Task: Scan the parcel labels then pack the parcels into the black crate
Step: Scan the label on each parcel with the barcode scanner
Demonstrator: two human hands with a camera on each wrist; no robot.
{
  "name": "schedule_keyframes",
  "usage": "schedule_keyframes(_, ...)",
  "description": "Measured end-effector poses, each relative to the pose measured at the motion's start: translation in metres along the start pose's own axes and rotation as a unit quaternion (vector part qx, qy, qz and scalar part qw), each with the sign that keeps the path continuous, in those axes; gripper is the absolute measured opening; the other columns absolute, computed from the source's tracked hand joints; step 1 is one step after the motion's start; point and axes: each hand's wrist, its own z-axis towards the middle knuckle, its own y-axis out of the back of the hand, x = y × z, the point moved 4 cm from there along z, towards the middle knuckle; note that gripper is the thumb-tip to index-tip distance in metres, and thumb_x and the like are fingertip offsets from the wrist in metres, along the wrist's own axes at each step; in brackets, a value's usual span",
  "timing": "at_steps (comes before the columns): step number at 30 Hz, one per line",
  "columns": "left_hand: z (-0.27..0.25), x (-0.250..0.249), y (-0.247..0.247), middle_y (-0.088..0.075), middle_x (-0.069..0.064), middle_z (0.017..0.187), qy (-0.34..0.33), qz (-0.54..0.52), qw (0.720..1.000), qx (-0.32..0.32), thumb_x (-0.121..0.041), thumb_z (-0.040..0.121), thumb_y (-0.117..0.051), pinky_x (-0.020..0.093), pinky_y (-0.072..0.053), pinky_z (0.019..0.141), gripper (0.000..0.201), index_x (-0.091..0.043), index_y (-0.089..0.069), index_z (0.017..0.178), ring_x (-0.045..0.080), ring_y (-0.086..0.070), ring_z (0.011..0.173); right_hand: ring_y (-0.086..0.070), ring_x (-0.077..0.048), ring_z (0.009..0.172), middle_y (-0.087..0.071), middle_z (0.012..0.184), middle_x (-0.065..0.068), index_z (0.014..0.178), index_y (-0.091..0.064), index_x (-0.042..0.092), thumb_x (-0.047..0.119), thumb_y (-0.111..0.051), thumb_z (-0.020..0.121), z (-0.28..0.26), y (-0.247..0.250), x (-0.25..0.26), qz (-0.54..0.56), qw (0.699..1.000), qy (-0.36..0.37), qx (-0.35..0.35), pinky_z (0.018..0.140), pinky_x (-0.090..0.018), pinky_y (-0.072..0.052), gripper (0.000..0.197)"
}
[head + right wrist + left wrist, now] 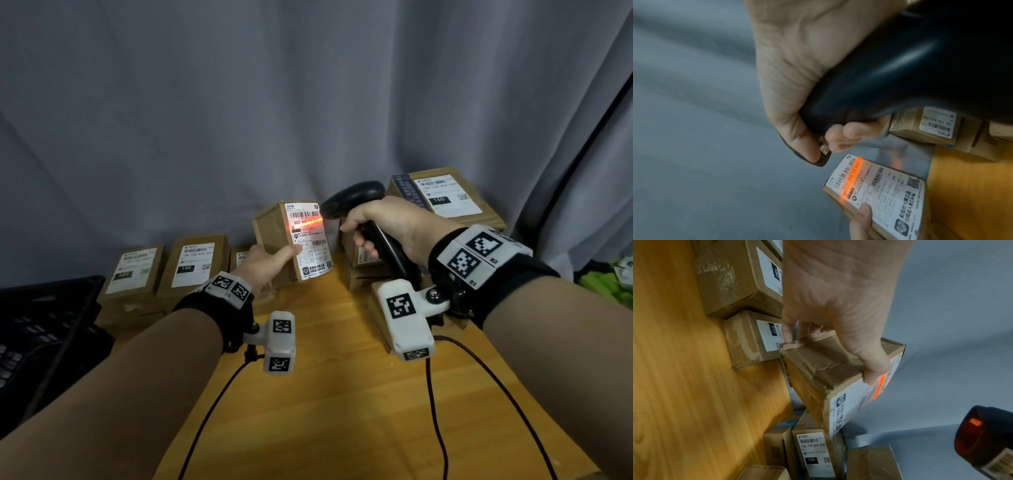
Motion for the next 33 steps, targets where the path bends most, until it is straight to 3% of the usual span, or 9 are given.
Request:
schedule_keyframes(2,-0.002,0.001,0.000,-0.070,-0.002,0.110,0.000,-0.006,1.000,-0.001,-0.068,0.063,-0.066,0.042,-0.053,0.091,0.077,-0.022,-0.059,0.124,0.020,-0.066,0.100,-0.047,-0.012,0.044,-0.055,0.058,-0.004,0.076,-0.061,0.007,0.011,-0.064,0.082,-0.002,-0.002,0.003,0.008,1.000,0.008,-0.002,0.043,-0.020,-0.042,0.007)
schedule_keyframes(6,0.010,0.013,0.004,-0.069,-0.003,0.113,0.019,-0.011,1.000,-0.013,-0.079,0.042,-0.068,0.041,-0.052,0.090,0.105,-0.022,-0.053,0.129,0.020,-0.065,0.102,-0.046,-0.012,0.040,-0.053,0.055,-0.004,0.070,-0.059,0.008,0.010,-0.063,0.081,-0.003,-0.005,0.008,0.027,1.000,0.013,-0.001,0.041,-0.019,-0.041,0.011)
schedule_keyframes(15,0.013,0.023,0.014,-0.064,-0.007,0.120,-0.018,0.014,0.999,-0.044,-0.070,0.046,-0.076,0.042,-0.050,0.096,0.103,-0.020,-0.047,0.132,0.017,-0.062,0.109,-0.050,-0.010,0.040,-0.063,0.066,-0.010,0.069,-0.057,0.007,0.015,-0.066,0.079,-0.005,-0.003,0.013,0.035,0.999,-0.018,-0.002,0.041,-0.018,-0.044,0.016)
schedule_keyframes(17,0.011,0.023,0.016,-0.067,-0.006,0.119,-0.036,0.017,0.998,-0.038,-0.068,0.048,-0.075,0.041,-0.049,0.098,0.097,-0.020,-0.053,0.130,0.016,-0.063,0.109,-0.051,-0.011,0.041,-0.063,0.065,-0.010,0.069,-0.057,0.007,0.016,-0.066,0.079,-0.005,-0.003,0.012,0.026,1.000,-0.016,0.000,0.041,-0.018,-0.044,0.016)
schedule_keyframes(22,0.006,0.021,0.016,-0.067,-0.003,0.120,-0.045,0.021,0.999,-0.020,-0.046,0.075,-0.073,0.040,-0.049,0.098,0.062,-0.020,-0.055,0.129,0.016,-0.064,0.107,-0.050,-0.012,0.043,-0.059,0.061,-0.007,0.072,-0.057,0.008,0.015,-0.066,0.079,-0.005,-0.011,0.007,0.031,0.999,-0.002,0.008,0.042,-0.019,-0.043,0.014)
schedule_keyframes(25,-0.001,0.018,0.015,-0.067,-0.004,0.117,-0.038,0.021,0.999,-0.006,-0.054,0.075,-0.068,0.036,-0.053,0.088,0.060,-0.021,-0.054,0.122,0.017,-0.065,0.103,-0.052,-0.012,0.044,-0.062,0.068,-0.009,0.082,-0.063,0.006,0.016,-0.070,0.083,0.000,-0.014,0.003,0.051,0.997,0.058,-0.030,0.043,-0.020,-0.044,0.012)
schedule_keyframes(29,-0.018,0.023,0.004,-0.066,-0.008,0.104,-0.001,-0.080,0.996,0.026,-0.037,0.094,-0.056,0.033,-0.051,0.083,0.015,-0.029,-0.047,0.103,0.010,-0.063,0.091,-0.057,-0.015,0.064,-0.060,0.069,0.001,0.083,-0.064,0.017,0.019,-0.075,0.082,0.010,-0.021,-0.020,0.047,0.992,0.098,-0.070,0.064,-0.031,-0.050,0.011)
schedule_keyframes(31,-0.026,0.035,-0.001,-0.066,-0.006,0.114,0.047,-0.132,0.989,0.050,-0.043,0.091,-0.058,0.038,-0.051,0.078,0.032,-0.031,-0.043,0.117,0.015,-0.063,0.096,-0.060,-0.017,0.081,-0.062,0.079,0.003,0.086,-0.064,0.021,0.021,-0.075,0.082,0.014,-0.027,-0.044,0.054,0.995,0.064,-0.058,0.082,-0.037,-0.052,0.012)
schedule_keyframes(33,-0.032,0.046,-0.005,-0.061,0.001,0.126,0.085,-0.169,0.980,0.063,-0.050,0.088,-0.059,0.049,-0.050,0.083,0.050,-0.034,-0.036,0.130,0.026,-0.059,0.111,-0.059,-0.019,0.095,-0.066,0.093,0.001,0.096,-0.066,0.023,0.026,-0.076,0.081,0.020,-0.039,-0.071,0.062,0.998,0.013,-0.021,0.095,-0.040,-0.046,0.018)
